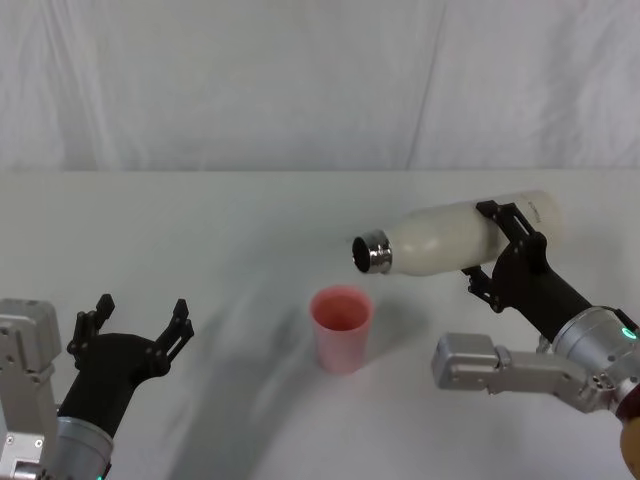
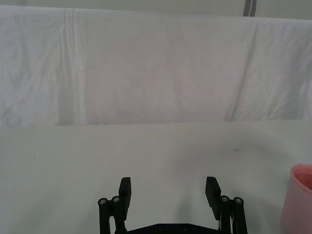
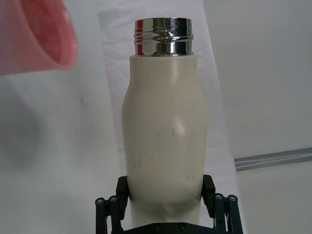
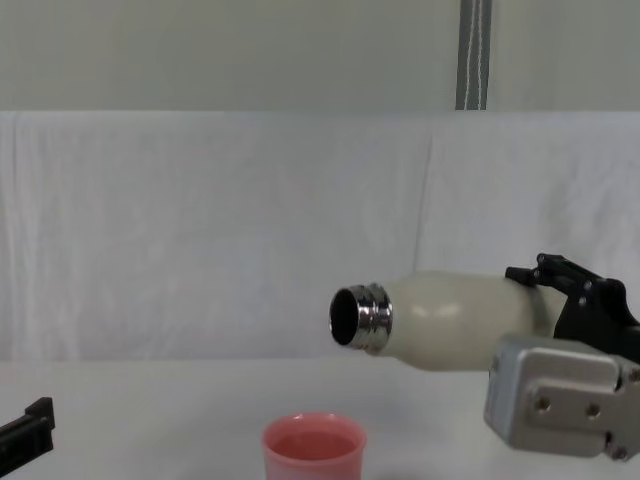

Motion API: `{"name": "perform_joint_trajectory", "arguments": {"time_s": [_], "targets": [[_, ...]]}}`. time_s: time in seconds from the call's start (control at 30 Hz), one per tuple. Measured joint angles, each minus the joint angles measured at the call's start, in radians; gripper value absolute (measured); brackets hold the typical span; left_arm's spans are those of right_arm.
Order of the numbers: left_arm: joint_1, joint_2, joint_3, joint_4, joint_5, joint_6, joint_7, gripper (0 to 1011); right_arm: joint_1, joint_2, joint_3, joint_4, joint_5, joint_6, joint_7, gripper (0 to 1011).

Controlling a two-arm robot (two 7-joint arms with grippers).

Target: Grasp the thermos with one hand and pour water into the cup lid.

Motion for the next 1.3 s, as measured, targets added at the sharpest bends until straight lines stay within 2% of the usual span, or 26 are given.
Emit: {"name": "perform_joint_trajectory", "arguments": {"time_s": [0.23, 0.27, 0.37, 0.47, 0.5, 0.57, 0.6, 0.63, 0.67, 0.73, 0.8, 0.83, 0.9, 0.93, 1.0, 1.03, 1.17, 1.3], "targets": [[0.000, 0.000, 0.000, 0.000, 0.000, 0.000, 0.000, 1001, -0.010, -0.014, 0.028, -0.003, 0.062, -0.019, 0.007, 940], [0.000, 0.000, 0.000, 0.000, 0.000, 0.000, 0.000, 1001, -0.017, -0.023, 0.044, -0.007, 0.098, -0.028, 0.012, 940], [0.000, 0.000, 0.000, 0.000, 0.000, 0.000, 0.000, 1001, -0.023, -0.030, 0.057, -0.009, 0.130, -0.036, 0.017, 940], [0.000, 0.000, 0.000, 0.000, 0.000, 0.000, 0.000, 1001, -0.039, -0.053, 0.095, -0.013, 0.221, -0.056, 0.035, 940], [0.000, 0.000, 0.000, 0.000, 0.000, 0.000, 0.000, 1001, -0.048, -0.067, 0.116, -0.013, 0.271, -0.066, 0.045, 940], [0.000, 0.000, 0.000, 0.000, 0.000, 0.000, 0.000, 1001, -0.055, -0.080, 0.134, -0.013, 0.318, -0.075, 0.054, 940], [0.000, 0.000, 0.000, 0.000, 0.000, 0.000, 0.000, 1001, -0.063, -0.095, 0.156, -0.013, 0.368, -0.082, 0.065, 940], [0.000, 0.000, 0.000, 0.000, 0.000, 0.000, 0.000, 1001, -0.063, -0.095, 0.156, -0.013, 0.368, -0.082, 0.065, 940], [0.000, 0.000, 0.000, 0.000, 0.000, 0.000, 0.000, 1001, -0.071, -0.109, 0.177, -0.013, 0.418, -0.089, 0.078, 940], [0.000, 0.000, 0.000, 0.000, 0.000, 0.000, 0.000, 1001, -0.078, -0.121, 0.196, -0.014, 0.465, -0.094, 0.089, 940], [0.000, 0.000, 0.000, 0.000, 0.000, 0.000, 0.000, 1001, -0.091, -0.146, 0.233, -0.014, 0.554, -0.103, 0.113, 940], [0.000, 0.000, 0.000, 0.000, 0.000, 0.000, 0.000, 1001, -0.091, -0.146, 0.233, -0.014, 0.554, -0.103, 0.113, 940], [0.000, 0.000, 0.000, 0.000, 0.000, 0.000, 0.000, 1001, -0.103, -0.168, 0.266, -0.013, 0.634, -0.110, 0.136, 940], [0.000, 0.000, 0.000, 0.000, 0.000, 0.000, 0.000, 1001, -0.103, -0.168, 0.266, -0.013, 0.634, -0.110, 0.136, 940], [0.000, 0.000, 0.000, 0.000, 0.000, 0.000, 0.000, 1001, -0.113, -0.192, 0.297, -0.009, 0.720, -0.115, 0.162, 940], [0.000, 0.000, 0.000, 0.000, 0.000, 0.000, 0.000, 1001, -0.113, -0.192, 0.297, -0.009, 0.720, -0.115, 0.162, 940], [0.000, 0.000, 0.000, 0.000, 0.000, 0.000, 0.000, 1001, -0.128, -0.221, 0.337, -0.002, 0.848, -0.117, 0.202, 940], [0.000, 0.000, 0.000, 0.000, 0.000, 0.000, 0.000, 1001, -0.140, -0.240, 0.361, 0.002, 0.940, -0.112, 0.228, 940]]}}
